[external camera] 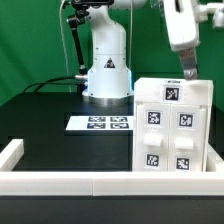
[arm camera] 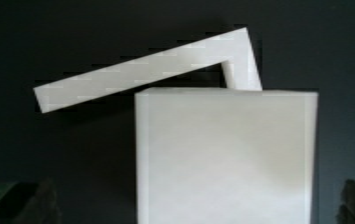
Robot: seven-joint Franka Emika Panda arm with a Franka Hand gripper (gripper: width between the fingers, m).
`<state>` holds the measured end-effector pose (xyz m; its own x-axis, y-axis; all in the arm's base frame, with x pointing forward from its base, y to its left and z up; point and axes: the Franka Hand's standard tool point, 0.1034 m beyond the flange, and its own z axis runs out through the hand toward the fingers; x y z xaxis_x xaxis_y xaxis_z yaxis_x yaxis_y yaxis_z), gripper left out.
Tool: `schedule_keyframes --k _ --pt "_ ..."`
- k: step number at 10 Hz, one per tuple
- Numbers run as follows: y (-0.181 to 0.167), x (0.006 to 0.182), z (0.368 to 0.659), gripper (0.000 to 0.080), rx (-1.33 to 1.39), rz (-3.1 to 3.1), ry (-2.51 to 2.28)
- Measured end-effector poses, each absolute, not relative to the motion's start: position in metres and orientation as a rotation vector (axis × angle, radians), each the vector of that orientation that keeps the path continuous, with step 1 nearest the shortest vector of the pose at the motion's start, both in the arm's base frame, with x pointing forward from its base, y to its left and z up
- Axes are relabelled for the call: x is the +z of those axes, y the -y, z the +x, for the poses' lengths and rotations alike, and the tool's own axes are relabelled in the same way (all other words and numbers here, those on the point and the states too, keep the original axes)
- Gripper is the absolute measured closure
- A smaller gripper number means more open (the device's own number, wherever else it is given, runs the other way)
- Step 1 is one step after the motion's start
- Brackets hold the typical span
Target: Assemble cabinet
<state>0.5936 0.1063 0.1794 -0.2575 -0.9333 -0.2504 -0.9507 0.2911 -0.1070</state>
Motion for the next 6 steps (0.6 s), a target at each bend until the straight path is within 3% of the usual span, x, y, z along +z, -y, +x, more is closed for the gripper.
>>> schedule_keyframes --k 1,6 --pt "-0.1106 0.1864 0.5917 0.0002 0.103 -1.726 -2.289" --pt "-0.1119 0.1820 0.5909 0.0002 0.102 -1.760 -2.268"
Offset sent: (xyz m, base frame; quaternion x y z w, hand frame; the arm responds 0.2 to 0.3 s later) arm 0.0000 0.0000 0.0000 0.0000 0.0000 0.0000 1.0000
